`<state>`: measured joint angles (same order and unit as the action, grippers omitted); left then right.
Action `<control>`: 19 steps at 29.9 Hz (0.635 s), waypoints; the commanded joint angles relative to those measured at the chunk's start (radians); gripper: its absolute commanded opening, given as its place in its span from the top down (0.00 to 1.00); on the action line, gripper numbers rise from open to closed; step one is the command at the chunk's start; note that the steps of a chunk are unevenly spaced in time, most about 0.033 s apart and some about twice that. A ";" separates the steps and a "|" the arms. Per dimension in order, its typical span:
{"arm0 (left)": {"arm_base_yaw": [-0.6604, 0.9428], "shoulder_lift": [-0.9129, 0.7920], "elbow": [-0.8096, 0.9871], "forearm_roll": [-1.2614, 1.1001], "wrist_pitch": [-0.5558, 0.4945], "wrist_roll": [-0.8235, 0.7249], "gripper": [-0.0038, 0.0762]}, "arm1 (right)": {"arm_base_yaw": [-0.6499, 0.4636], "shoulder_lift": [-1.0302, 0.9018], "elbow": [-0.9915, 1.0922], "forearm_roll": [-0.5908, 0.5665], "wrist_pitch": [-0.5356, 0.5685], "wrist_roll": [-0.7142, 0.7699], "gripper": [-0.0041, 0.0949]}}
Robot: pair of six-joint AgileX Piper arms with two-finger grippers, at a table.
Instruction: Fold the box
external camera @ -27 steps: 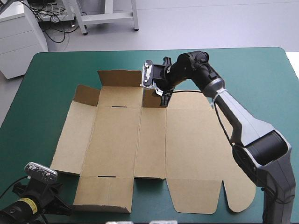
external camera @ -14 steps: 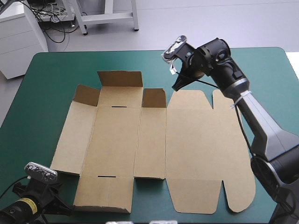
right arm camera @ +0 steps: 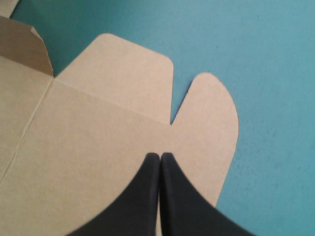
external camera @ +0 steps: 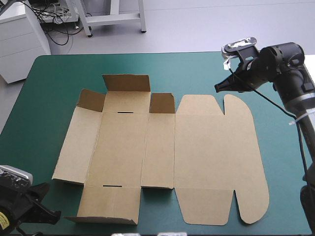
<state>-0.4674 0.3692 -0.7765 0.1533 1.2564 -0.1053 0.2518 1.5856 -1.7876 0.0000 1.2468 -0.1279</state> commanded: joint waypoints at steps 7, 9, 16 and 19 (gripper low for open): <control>-0.004 0.216 -0.238 0.030 0.007 0.034 0.99 | -0.011 -0.217 0.294 0.052 -0.052 0.000 0.98; -0.004 0.277 -0.265 0.034 -0.001 0.066 0.99 | -0.011 -0.265 0.361 0.055 -0.082 0.004 0.98; -0.004 0.436 -0.350 0.034 -0.043 0.131 0.96 | -0.011 -0.460 0.584 0.057 -0.154 0.019 0.98; -0.004 0.485 -0.375 0.034 -0.046 0.141 0.96 | -0.011 -0.554 0.659 0.057 -0.158 0.019 0.98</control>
<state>-0.4674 0.8166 -1.1018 0.1762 1.2576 0.0250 0.2460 1.1314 -1.1599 0.0544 1.1343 -0.1085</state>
